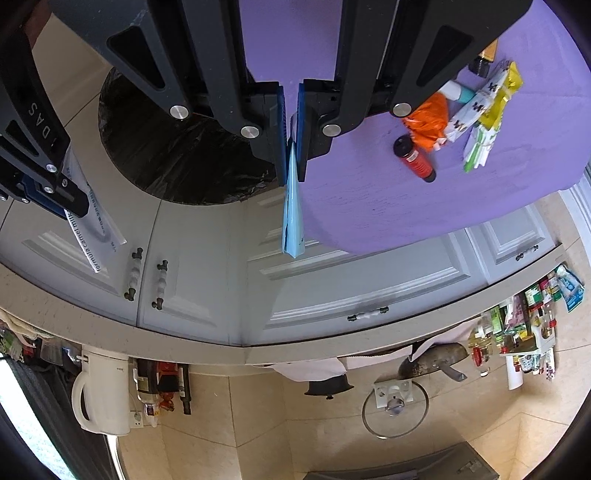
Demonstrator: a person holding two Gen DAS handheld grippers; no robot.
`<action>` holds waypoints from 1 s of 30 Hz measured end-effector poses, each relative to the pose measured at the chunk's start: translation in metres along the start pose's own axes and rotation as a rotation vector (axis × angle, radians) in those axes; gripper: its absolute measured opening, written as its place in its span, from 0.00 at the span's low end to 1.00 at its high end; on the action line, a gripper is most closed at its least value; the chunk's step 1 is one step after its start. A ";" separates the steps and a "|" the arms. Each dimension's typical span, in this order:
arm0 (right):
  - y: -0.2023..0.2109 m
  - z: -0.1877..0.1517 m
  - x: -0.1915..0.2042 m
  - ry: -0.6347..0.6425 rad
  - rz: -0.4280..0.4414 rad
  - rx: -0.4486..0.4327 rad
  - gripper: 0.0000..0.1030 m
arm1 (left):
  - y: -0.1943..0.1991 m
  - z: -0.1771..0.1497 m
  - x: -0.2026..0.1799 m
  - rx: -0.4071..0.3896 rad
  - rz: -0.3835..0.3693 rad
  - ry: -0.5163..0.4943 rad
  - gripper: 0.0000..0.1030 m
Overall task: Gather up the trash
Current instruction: 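Carry the packet and blue strip over the bin and open both grippers, then move the right gripper back to the table and grasp the green bottle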
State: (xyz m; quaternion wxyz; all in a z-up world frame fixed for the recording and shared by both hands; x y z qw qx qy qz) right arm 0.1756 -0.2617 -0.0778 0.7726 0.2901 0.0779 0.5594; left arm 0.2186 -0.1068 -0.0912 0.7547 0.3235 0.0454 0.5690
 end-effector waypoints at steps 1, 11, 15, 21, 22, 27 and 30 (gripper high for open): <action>-0.002 0.000 -0.001 -0.001 -0.001 0.001 0.13 | -0.002 0.002 -0.002 0.001 -0.001 0.000 0.05; -0.031 -0.001 -0.006 -0.023 -0.010 0.028 0.26 | -0.034 0.006 -0.018 0.048 -0.038 -0.025 0.13; -0.032 -0.002 -0.008 -0.030 -0.020 0.023 0.34 | -0.036 0.005 -0.016 0.057 -0.044 -0.013 0.30; -0.026 -0.005 -0.003 -0.024 -0.018 0.023 0.58 | -0.028 0.002 -0.004 0.049 -0.023 0.029 0.42; -0.024 -0.005 -0.001 -0.023 -0.016 0.020 0.61 | -0.025 0.001 -0.002 0.049 -0.017 0.029 0.43; -0.010 -0.008 0.011 -0.014 -0.015 0.005 0.70 | -0.009 -0.007 0.016 0.058 0.014 0.036 0.52; -0.001 -0.011 0.021 -0.027 0.010 0.007 0.75 | 0.005 -0.018 0.033 0.063 0.040 0.050 0.56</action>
Point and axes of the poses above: each gripper's, at about its wrist camera, not at the fingertips, and y roughly against the way its jaws point, x to its left, z to its top, the point moved 8 cm from there along -y, roughly the way its jaws point, and after that the axes turned 14 degrees about -y, right-handed, at the moved point
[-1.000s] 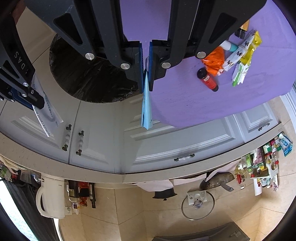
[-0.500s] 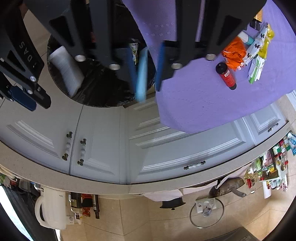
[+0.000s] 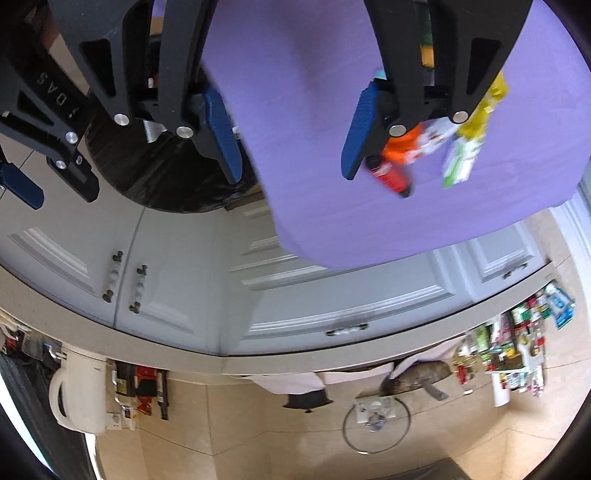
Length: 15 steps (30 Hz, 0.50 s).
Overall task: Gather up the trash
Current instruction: 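Move the right gripper back to the table and grasp the green bottle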
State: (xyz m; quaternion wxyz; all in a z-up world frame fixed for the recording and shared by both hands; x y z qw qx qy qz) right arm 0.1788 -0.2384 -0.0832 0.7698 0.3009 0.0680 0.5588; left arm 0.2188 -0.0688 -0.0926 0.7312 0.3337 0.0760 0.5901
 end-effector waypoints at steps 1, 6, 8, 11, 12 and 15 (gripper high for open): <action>0.002 -0.001 0.003 -0.003 0.006 0.005 0.75 | 0.004 -0.003 0.007 0.002 0.011 0.004 0.56; 0.013 -0.013 0.028 0.000 0.052 0.045 0.75 | 0.024 -0.026 0.048 0.022 0.073 0.046 0.57; 0.017 -0.017 0.040 0.014 0.065 0.049 0.75 | 0.033 -0.038 0.066 0.033 0.100 0.069 0.57; 0.026 -0.025 0.060 0.042 0.083 0.053 0.75 | 0.044 -0.056 0.092 0.052 0.143 0.099 0.58; 0.030 -0.029 0.068 0.051 0.097 0.057 0.75 | 0.047 -0.062 0.100 0.057 0.157 0.104 0.58; 0.038 -0.039 0.092 0.089 0.126 0.067 0.75 | 0.055 -0.082 0.123 0.077 0.208 0.123 0.58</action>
Point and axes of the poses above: each gripper's, at about its wrist camera, not at the fingertips, and y roughly against the way its jaws point, x to its left, z to its top, the point moved 8 cm from there along -y, roughly the way its jaws point, and after that the axes turned 14 degrees about -y, right-handed, at the moved point
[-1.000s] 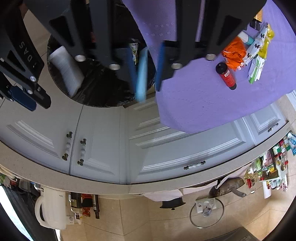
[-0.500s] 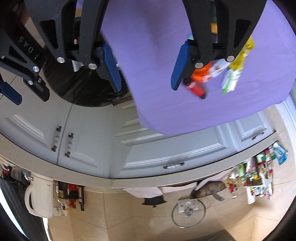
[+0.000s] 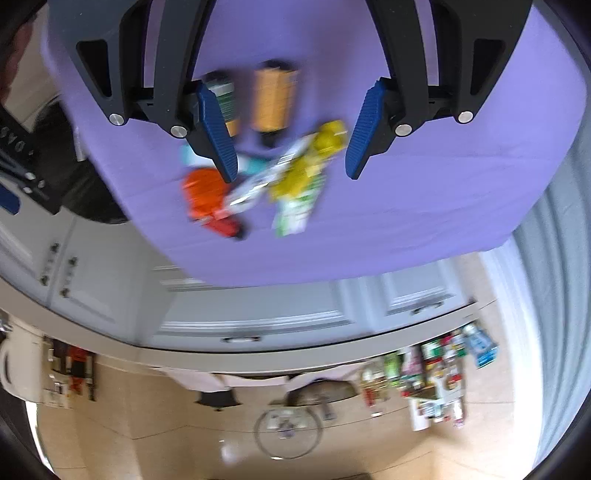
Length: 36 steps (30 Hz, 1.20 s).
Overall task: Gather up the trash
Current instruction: 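Move the right gripper back to the table and grasp the green bottle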
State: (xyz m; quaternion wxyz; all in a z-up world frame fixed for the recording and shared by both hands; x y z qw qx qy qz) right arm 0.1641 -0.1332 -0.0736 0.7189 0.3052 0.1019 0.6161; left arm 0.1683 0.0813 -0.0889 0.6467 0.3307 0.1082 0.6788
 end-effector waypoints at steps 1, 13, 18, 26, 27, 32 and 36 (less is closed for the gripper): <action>0.001 -0.003 0.007 0.010 0.007 0.003 0.75 | 0.000 -0.005 0.008 0.006 0.018 0.005 0.58; 0.009 -0.051 0.099 0.153 0.110 0.080 0.74 | 0.005 -0.070 0.101 0.099 0.146 0.114 0.58; 0.005 -0.068 0.123 0.201 0.123 0.119 0.73 | 0.003 -0.086 0.128 0.125 0.179 0.145 0.58; -0.012 -0.088 0.139 0.248 0.101 0.209 0.56 | -0.003 -0.104 0.157 0.170 0.221 0.182 0.58; -0.014 -0.089 0.141 0.250 0.101 0.217 0.55 | -0.003 -0.106 0.159 0.173 0.222 0.187 0.58; -0.021 -0.096 0.144 0.258 0.100 0.261 0.43 | -0.005 -0.108 0.158 0.180 0.208 0.194 0.58; -0.025 -0.100 0.144 0.258 0.105 0.295 0.24 | -0.005 -0.106 0.151 0.176 0.196 0.180 0.58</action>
Point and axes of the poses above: each gripper's, at about its wrist camera, not at the fingertips, and y roughly against the way its jaws point, x to its left, z to its top, the point moved 8 cm from there along -y, roughly the way its jaws point, and after that the axes turned 14 degrees about -y, right-handed, at the moved point
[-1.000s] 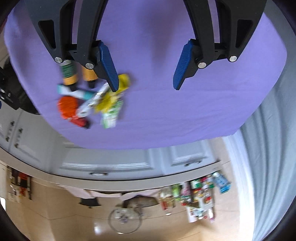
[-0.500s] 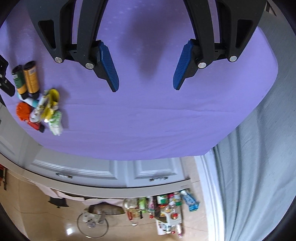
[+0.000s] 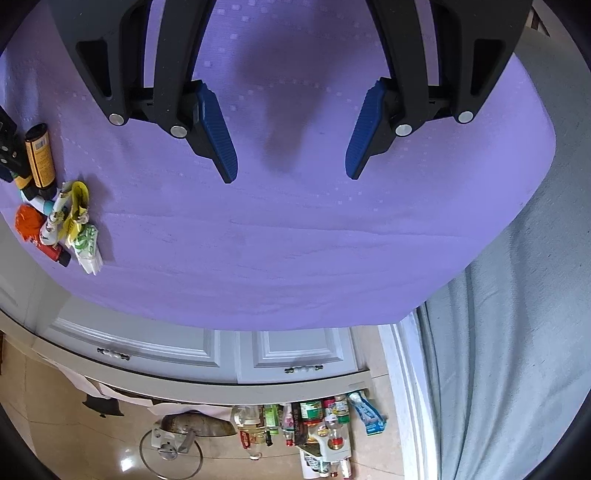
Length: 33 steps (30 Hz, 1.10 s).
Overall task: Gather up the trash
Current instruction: 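Move the right gripper back to the table and grasp the green bottle, then grasp the amber yellow-label bottle with the left gripper while the right gripper holds the green bottle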
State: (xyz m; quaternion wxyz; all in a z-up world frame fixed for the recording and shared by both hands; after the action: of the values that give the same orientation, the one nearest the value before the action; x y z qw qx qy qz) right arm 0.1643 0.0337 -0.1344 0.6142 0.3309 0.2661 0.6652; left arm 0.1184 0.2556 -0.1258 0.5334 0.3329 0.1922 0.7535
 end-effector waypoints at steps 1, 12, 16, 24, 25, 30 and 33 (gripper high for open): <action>-0.001 -0.001 -0.001 -0.001 0.003 0.006 0.23 | 0.000 0.001 -0.001 -0.001 -0.001 -0.003 0.58; 0.021 0.002 -0.018 -0.017 0.013 -0.066 0.23 | 0.011 0.010 -0.035 -0.019 -0.064 -0.034 0.58; 0.030 0.004 -0.040 -0.027 -0.029 -0.102 0.23 | 0.017 0.013 -0.058 -0.027 -0.093 -0.059 0.58; 0.040 0.007 -0.098 -0.116 -0.069 -0.129 0.23 | 0.031 0.020 -0.111 -0.035 -0.181 -0.111 0.58; 0.042 0.007 -0.106 -0.128 -0.075 -0.133 0.23 | 0.032 0.022 -0.116 -0.039 -0.186 -0.120 0.58; 0.046 0.005 -0.140 -0.180 -0.093 -0.144 0.23 | 0.038 0.029 -0.143 -0.049 -0.219 -0.146 0.65; 0.049 0.004 -0.154 -0.204 -0.097 -0.149 0.23 | 0.038 0.033 -0.159 -0.053 -0.233 -0.162 0.66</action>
State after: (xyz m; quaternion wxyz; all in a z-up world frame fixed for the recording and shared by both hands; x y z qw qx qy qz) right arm 0.1399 -0.1250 -0.1126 0.6923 0.3370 0.1677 0.6157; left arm 0.1491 0.0920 -0.1253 0.6397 0.3537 0.1659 0.6619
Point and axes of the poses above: each gripper's, at about its wrist camera, not at the fingertips, and y roughly against the way its jaws point, x to its left, z to its top, the point moved 8 cm from there along -y, roughly the way its jaws point, and after that the axes turned 14 degrees about -y, right-handed, at the moved point
